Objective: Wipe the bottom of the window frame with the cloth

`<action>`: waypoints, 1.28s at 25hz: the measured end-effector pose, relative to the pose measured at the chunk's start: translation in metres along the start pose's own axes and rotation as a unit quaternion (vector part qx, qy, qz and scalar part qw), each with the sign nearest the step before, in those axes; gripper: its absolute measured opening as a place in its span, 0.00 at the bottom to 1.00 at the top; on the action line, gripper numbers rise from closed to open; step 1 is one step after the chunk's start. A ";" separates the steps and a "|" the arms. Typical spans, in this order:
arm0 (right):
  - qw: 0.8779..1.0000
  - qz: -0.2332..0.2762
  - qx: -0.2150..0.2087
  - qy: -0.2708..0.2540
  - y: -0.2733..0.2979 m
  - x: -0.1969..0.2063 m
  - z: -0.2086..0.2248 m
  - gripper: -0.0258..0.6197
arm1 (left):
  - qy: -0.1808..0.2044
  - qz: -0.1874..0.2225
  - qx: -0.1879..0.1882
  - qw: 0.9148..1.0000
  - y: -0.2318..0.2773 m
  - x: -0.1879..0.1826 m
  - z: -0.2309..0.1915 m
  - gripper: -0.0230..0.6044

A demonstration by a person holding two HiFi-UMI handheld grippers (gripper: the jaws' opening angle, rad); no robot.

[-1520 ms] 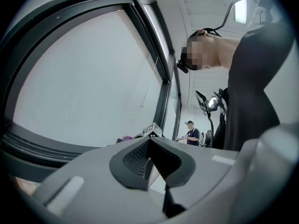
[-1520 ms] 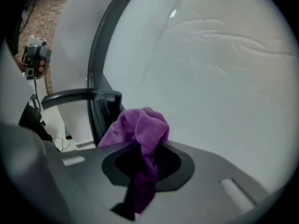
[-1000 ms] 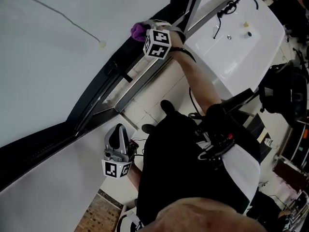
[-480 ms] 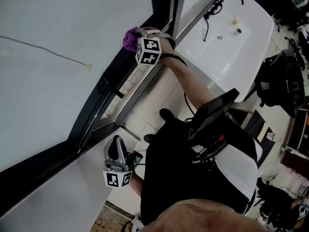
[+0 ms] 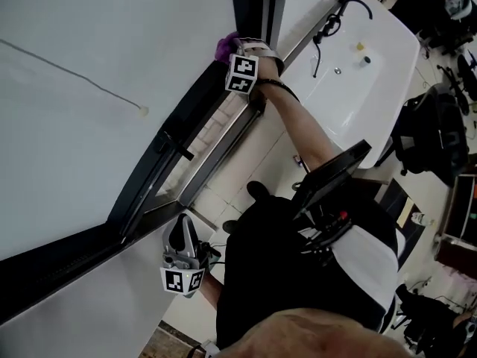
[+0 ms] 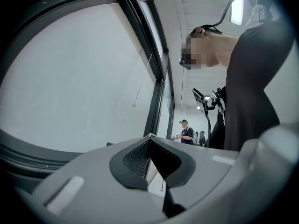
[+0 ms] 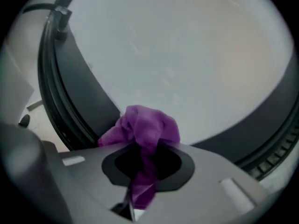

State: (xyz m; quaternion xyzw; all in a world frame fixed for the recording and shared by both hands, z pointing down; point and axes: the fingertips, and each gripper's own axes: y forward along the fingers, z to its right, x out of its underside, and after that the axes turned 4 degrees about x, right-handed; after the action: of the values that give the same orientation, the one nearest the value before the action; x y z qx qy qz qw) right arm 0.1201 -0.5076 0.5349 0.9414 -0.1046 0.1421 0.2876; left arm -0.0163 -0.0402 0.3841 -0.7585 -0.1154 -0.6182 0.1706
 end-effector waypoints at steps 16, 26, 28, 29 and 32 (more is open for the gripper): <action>0.978 -0.108 0.061 -0.170 0.017 0.028 0.020 0.13 | -0.010 0.031 -0.025 0.999 -0.043 -0.001 -0.005 0.04; 0.983 0.030 -0.149 0.106 -0.167 -0.001 -0.044 0.13 | -0.018 0.046 -0.027 0.998 -0.074 -0.005 -0.017 0.04; 0.944 0.204 -0.167 0.198 -0.232 -0.059 -0.033 0.13 | -0.018 0.049 -0.020 0.998 -0.074 -0.008 -0.016 0.04; 0.910 0.291 -0.178 0.238 -0.270 -0.088 -0.024 0.13 | -0.016 0.052 -0.013 0.998 -0.072 -0.010 -0.017 0.04; 0.799 0.473 -0.221 0.298 -0.372 -0.158 -0.018 0.13 | -0.005 0.066 0.011 0.998 -0.064 -0.022 -0.021 0.04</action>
State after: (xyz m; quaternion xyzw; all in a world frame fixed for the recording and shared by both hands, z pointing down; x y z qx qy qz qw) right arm 0.0720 -0.1768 0.3066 0.5972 -0.4743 0.5071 0.4015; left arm -0.0647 0.0112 0.3740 -0.7656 -0.0723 -0.6007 0.2186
